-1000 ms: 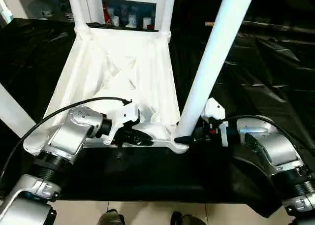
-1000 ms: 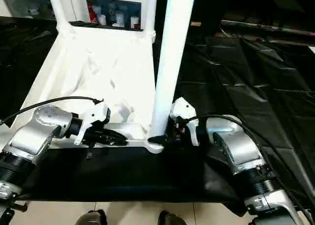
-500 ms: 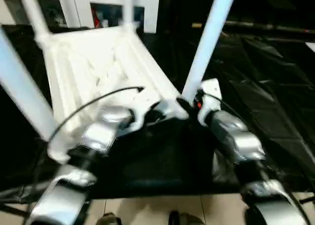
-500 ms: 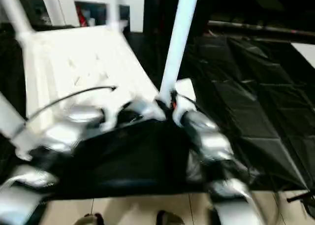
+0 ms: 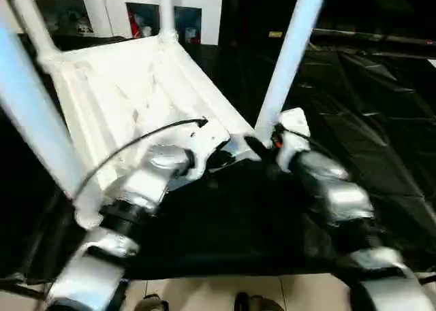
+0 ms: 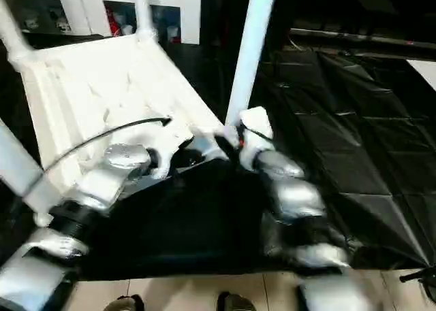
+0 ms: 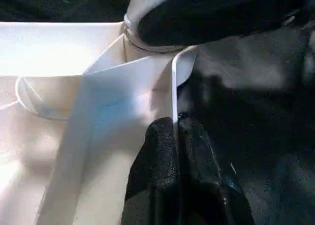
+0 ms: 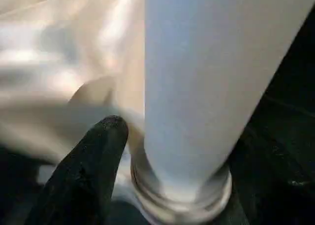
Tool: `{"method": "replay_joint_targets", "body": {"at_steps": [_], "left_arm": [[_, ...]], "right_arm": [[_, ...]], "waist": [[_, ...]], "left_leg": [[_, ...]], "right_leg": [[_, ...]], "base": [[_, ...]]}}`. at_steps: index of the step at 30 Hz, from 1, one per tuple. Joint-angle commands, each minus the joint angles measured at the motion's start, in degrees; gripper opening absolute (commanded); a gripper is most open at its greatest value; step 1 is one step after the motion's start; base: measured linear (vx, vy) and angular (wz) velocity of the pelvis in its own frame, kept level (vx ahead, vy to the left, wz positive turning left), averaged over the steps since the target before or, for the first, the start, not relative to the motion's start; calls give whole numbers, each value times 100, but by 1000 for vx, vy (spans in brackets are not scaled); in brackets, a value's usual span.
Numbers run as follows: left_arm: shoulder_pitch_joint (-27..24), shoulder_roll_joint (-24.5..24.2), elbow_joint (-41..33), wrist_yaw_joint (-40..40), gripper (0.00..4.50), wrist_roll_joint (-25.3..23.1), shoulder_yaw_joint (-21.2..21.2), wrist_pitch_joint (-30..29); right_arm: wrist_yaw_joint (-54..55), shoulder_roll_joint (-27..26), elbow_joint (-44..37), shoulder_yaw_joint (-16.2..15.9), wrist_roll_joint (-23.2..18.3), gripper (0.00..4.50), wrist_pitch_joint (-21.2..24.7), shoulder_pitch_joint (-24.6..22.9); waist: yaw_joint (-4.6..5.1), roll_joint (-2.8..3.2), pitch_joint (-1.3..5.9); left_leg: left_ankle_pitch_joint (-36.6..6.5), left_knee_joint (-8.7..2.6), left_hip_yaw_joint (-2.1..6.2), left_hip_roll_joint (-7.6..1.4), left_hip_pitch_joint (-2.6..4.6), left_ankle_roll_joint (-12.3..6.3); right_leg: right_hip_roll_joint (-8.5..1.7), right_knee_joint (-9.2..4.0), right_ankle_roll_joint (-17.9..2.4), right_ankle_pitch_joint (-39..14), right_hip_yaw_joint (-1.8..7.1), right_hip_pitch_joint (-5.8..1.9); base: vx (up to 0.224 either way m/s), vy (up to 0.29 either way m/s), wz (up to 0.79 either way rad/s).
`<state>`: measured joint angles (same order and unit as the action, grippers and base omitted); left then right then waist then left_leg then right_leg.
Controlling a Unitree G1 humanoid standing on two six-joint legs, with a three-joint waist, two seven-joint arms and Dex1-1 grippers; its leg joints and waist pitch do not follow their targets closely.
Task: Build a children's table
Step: Rotate leg to tighten
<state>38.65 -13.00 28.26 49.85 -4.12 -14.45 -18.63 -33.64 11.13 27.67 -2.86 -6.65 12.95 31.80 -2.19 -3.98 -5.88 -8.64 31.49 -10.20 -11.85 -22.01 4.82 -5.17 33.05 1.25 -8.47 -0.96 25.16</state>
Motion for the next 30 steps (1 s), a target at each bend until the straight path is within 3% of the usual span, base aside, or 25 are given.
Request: {"method": "replay_joint_targets", "body": {"at_steps": [1, 6, 8, 13, 18, 30], "left_arm": [[-176, 55, 66, 393, 0, 145, -227, 221], [-426, -477, -304, 1615, 0, 499, -314, 532], [-547, -779, -468, 2223, 0, 646, -377, 632], [-666, -970, -773, 2646, 0, 893, -375, 455], [-791, -1131, -995, 3005, 0, 1036, -378, 358], [-855, -1192, -1057, 3048, 0, 994, -385, 352]], "right_arm": [[-893, -30, -182, -588, -200, 317, 116, -173], [-2341, 812, -916, -787, -522, 317, 257, -455], [-3035, 1229, -1230, -868, -667, 317, 352, -564], [-3456, 1416, -1391, -915, -774, 317, 367, -595], [-3926, 1598, -1587, -1110, -882, 317, 552, -630], [-4137, 1714, -1601, -1292, -726, 219, 492, -646]], "waist": [[-47, -16, 265], [-80, -4, 281], [-87, 13, 294], [-151, 2, 301], [-164, -11, 286], [-175, -35, 325]], "left_leg": [[-1961, -405, -12, -48, 12, -229], [-1651, -373, -38, -62, 21, -346], [-1352, -336, -67, -75, 45, -506], [-1005, -301, -116, -91, 84, -619], [-1217, -325, -114, -102, 87, -490], [-900, -272, -133, -84, 93, -573]], "right_leg": [[-144, -451, -658, -2289, 88, -224], [-128, -362, -979, -1635, 83, -279], [-110, -298, -1183, -1036, 89, -275], [-132, -232, -1450, -633, 96, -277], [-158, -261, -1321, -1118, 107, -285], [-147, -208, -1388, -785, 109, -297]], "base": [[0, 0, 0], [0, 0, 0], [0, 0, 0], [0, 0, 0], [0, 0, 0], [0, 0, 0]]}}
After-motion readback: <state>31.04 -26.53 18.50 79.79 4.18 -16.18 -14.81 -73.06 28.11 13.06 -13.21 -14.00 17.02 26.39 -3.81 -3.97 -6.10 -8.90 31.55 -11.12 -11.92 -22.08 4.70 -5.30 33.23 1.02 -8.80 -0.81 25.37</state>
